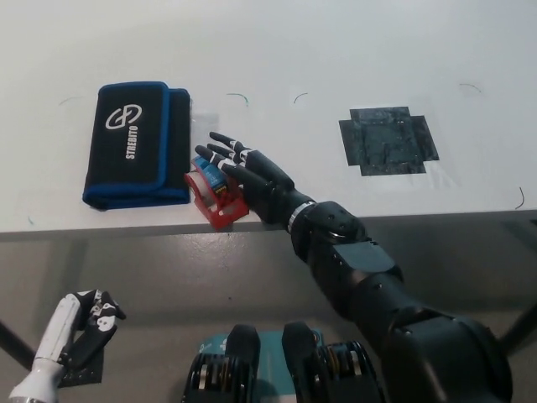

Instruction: Use the right hand to move the tape on the right hand side to the notebook on the left hand side

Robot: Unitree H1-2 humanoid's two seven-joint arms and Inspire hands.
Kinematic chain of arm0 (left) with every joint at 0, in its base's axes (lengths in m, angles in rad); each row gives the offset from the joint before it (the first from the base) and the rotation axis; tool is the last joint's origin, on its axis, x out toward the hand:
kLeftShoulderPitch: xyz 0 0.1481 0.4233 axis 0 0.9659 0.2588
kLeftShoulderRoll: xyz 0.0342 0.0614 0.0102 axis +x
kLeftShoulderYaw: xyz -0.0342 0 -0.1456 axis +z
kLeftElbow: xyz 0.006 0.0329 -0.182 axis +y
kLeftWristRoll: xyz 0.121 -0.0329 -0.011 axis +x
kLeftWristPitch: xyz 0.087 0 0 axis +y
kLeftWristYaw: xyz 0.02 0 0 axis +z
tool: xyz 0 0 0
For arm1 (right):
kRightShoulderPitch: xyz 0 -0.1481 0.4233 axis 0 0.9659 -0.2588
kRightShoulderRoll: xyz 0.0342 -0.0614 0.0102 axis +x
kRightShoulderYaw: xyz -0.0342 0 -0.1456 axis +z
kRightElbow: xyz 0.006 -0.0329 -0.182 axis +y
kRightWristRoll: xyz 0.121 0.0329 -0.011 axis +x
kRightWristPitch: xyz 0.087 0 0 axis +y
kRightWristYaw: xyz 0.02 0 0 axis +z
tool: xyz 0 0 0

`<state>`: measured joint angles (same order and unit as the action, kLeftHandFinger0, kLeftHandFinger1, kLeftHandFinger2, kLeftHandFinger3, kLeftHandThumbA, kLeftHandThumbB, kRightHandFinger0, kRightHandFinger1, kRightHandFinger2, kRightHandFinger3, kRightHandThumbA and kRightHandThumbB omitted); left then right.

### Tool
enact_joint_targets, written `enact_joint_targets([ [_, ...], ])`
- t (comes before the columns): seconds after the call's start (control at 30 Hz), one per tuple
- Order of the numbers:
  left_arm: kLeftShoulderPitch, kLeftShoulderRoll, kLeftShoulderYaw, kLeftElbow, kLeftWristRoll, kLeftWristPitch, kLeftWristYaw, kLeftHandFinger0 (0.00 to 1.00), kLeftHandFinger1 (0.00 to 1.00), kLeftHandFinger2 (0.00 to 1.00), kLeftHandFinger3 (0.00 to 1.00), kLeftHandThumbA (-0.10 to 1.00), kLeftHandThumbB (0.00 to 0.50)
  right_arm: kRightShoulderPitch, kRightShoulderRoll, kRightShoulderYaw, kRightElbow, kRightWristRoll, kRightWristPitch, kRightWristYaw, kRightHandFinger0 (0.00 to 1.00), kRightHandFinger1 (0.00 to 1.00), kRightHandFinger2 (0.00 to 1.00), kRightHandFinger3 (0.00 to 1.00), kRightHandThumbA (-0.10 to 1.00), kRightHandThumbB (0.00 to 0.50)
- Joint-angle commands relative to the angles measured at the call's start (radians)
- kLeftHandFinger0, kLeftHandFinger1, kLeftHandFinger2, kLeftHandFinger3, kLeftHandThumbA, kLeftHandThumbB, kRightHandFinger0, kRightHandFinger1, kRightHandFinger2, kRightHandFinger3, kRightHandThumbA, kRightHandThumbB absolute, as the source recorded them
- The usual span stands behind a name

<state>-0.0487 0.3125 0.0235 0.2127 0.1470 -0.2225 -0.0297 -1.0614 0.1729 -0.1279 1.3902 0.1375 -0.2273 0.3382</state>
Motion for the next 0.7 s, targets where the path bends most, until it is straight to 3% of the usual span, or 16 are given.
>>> enact_joint_targets([
  [0.0,-0.008,0.003,0.000,-0.027,-0.003,-0.015,-0.004,0.03,0.01,0.10,0.23,0.34,0.148,-0.062,-0.019,0.004,-0.007,0.005,0.010,0.013,1.00,1.00,1.00,1.00,0.94,0.470],
  [0.17,0.012,0.009,0.007,-0.033,0.012,-0.028,0.010,0.04,0.01,0.11,0.25,0.33,0.135,-0.074,-0.051,-0.007,-0.005,0.014,0.028,0.006,1.00,1.00,1.00,1.00,0.95,0.460],
  [0.2,0.018,0.008,0.006,-0.034,0.012,-0.028,0.010,0.03,0.01,0.11,0.25,0.34,0.139,-0.075,-0.072,-0.002,-0.014,0.008,0.018,0.015,1.00,1.00,1.00,1.00,0.97,0.434],
  [0.33,0.025,0.009,0.010,-0.033,0.007,-0.033,0.009,0.01,0.00,0.10,0.25,0.36,0.143,-0.080,-0.090,-0.002,-0.022,0.010,0.012,0.023,1.00,1.00,1.00,1.00,0.99,0.414],
  [0.37,0.024,0.007,0.012,-0.030,-0.003,-0.029,0.005,0.00,0.00,0.10,0.25,0.32,0.144,-0.077,-0.103,-0.011,-0.030,0.021,-0.003,0.036,1.00,1.00,1.00,1.00,0.97,0.402],
  [0.47,0.023,0.006,0.014,-0.028,-0.009,-0.026,0.002,0.00,0.00,0.10,0.24,0.33,0.143,-0.066,-0.122,-0.020,-0.047,0.029,-0.033,0.047,1.00,1.00,1.00,1.00,0.94,0.418],
  [0.67,0.019,0.009,0.014,-0.025,-0.006,-0.034,0.003,0.01,0.00,0.09,0.24,0.28,0.124,-0.018,-0.156,-0.029,-0.144,0.050,-0.075,0.098,1.00,1.00,1.00,1.00,1.00,0.400],
])
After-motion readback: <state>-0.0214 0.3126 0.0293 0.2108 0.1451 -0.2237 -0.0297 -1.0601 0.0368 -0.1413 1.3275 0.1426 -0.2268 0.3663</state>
